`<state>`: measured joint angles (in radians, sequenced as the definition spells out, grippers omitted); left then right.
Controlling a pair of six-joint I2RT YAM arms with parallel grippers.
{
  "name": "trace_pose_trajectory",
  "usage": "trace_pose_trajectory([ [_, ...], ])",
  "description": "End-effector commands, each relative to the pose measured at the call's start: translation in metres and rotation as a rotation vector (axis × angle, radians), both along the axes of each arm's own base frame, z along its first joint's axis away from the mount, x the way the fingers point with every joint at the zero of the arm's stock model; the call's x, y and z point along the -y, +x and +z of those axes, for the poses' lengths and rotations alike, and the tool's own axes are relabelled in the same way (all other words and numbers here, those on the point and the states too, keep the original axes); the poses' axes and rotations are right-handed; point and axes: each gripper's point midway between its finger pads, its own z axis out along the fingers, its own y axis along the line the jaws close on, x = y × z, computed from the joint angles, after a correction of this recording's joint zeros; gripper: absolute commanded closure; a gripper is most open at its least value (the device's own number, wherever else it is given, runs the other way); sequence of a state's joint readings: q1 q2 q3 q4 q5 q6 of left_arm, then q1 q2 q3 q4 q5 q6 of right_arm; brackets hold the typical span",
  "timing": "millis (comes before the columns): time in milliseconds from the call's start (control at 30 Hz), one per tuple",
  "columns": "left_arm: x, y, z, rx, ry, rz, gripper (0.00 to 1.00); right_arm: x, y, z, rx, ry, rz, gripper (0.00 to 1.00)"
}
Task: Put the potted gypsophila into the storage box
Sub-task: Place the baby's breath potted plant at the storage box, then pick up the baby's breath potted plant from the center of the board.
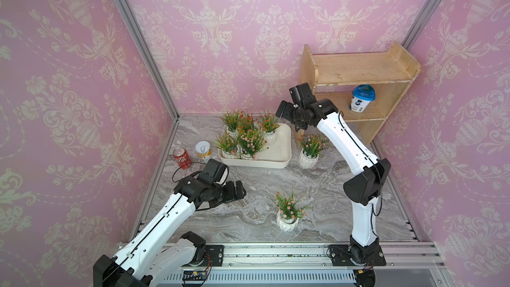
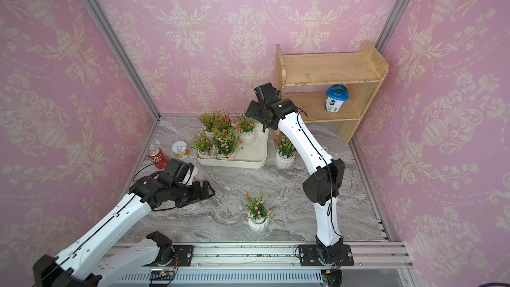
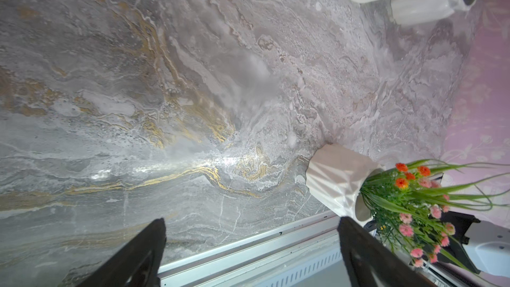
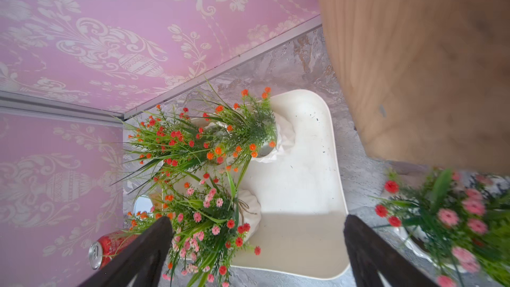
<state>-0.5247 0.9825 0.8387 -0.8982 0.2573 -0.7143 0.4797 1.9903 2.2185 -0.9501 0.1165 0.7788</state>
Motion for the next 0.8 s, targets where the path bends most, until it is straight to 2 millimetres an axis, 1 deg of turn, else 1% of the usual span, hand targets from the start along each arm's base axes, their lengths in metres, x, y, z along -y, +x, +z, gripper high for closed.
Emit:
trace_pose_trajectory([
  [0,0.007,0.006,-0.006,0.034,0.067,0.017,0.01,0.018,-0.036,-0.008,-0.067,-0.085,0.049,0.00],
  [133,0.034,0.000,-0.016,0.044,0.100,-0.063,0.01,0.044,-0.072,-0.004,-0.058,-0.135,0.055,0.00],
  [200,0.045,-0.003,-0.023,0.036,0.135,-0.100,0.01,0.062,-0.090,-0.003,-0.047,-0.159,0.041,0.00],
  [300,0.062,-0.004,-0.029,0.030,0.148,-0.143,0.01,0.090,-0.112,-0.012,-0.056,-0.153,0.003,0.00],
  [400,0.079,-0.002,-0.028,0.034,0.146,-0.173,0.01,0.120,-0.132,-0.024,-0.072,-0.135,-0.048,0.00],
  [533,0.100,-0.004,-0.030,0.026,0.171,-0.243,0.01,0.155,-0.156,-0.040,-0.095,-0.121,-0.113,0.00],
  [600,0.111,-0.006,-0.030,0.020,0.182,-0.277,0.01,0.167,-0.165,-0.048,-0.104,-0.112,-0.137,0.00],
  [700,0.125,-0.012,-0.031,0.007,0.182,-0.314,0.01,0.177,-0.174,-0.057,-0.118,-0.102,-0.155,0.00],
  [767,0.128,-0.015,-0.033,-0.002,0.188,-0.324,0.01,0.181,-0.177,-0.063,-0.130,-0.098,-0.160,0.00],
])
